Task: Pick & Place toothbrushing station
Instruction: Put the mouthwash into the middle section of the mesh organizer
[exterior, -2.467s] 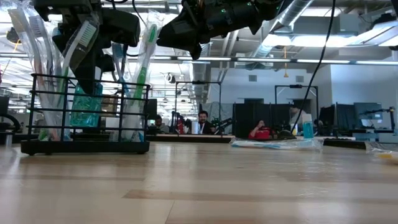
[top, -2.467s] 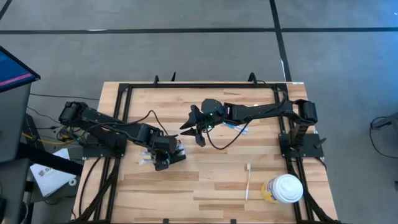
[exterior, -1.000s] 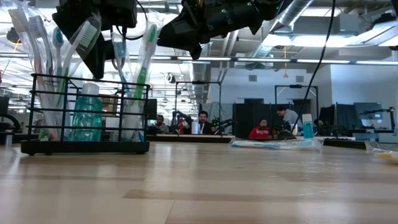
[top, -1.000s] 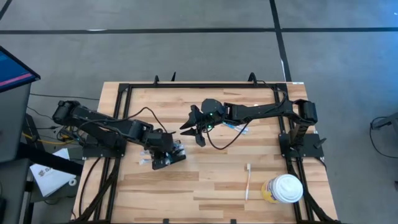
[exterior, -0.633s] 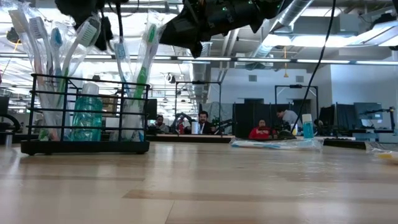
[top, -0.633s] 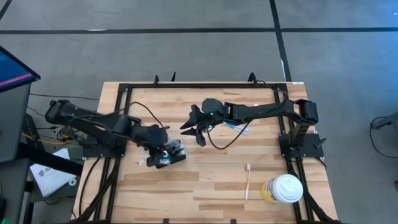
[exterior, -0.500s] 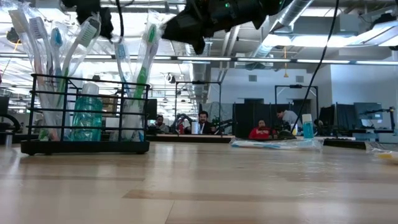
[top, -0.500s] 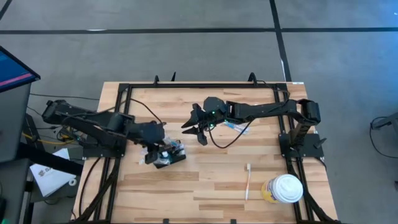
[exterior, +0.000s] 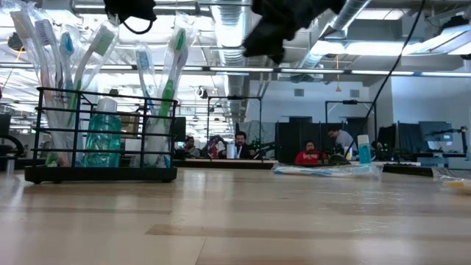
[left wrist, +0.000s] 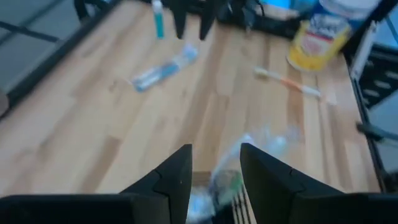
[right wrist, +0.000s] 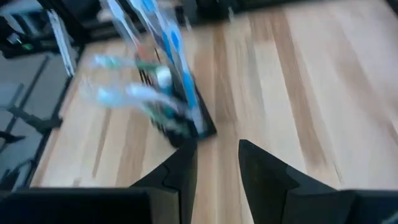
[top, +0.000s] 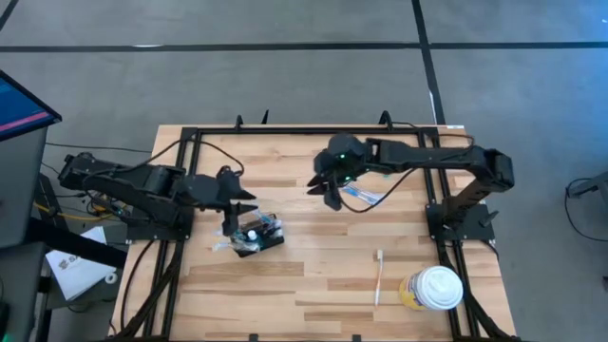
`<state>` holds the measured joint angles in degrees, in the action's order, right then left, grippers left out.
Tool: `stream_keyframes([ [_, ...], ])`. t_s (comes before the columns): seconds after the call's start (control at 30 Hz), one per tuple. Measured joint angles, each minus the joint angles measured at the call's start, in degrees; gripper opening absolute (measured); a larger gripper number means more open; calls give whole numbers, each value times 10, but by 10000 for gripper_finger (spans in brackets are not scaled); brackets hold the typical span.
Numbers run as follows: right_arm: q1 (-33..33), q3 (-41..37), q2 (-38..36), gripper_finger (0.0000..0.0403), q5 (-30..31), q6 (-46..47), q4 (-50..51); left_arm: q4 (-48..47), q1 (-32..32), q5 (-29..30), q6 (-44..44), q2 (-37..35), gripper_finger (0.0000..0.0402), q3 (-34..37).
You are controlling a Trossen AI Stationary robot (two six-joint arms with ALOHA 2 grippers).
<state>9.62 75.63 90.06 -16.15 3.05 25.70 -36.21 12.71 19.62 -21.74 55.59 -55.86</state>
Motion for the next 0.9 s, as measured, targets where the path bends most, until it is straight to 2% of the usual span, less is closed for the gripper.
stream_keyframes([
  [0.2,27,0,-49,108,59,30,137,17,-23,59,2,0,131,0],
  [0.53,89,-1,-97,108,143,96,320,34,-96,51,31,0,131,0],
  [0.7,124,-1,-96,108,164,105,367,37,-113,27,35,0,131,0],
  [0.9,173,-30,-103,108,163,117,366,41,-120,25,39,0,131,0],
])
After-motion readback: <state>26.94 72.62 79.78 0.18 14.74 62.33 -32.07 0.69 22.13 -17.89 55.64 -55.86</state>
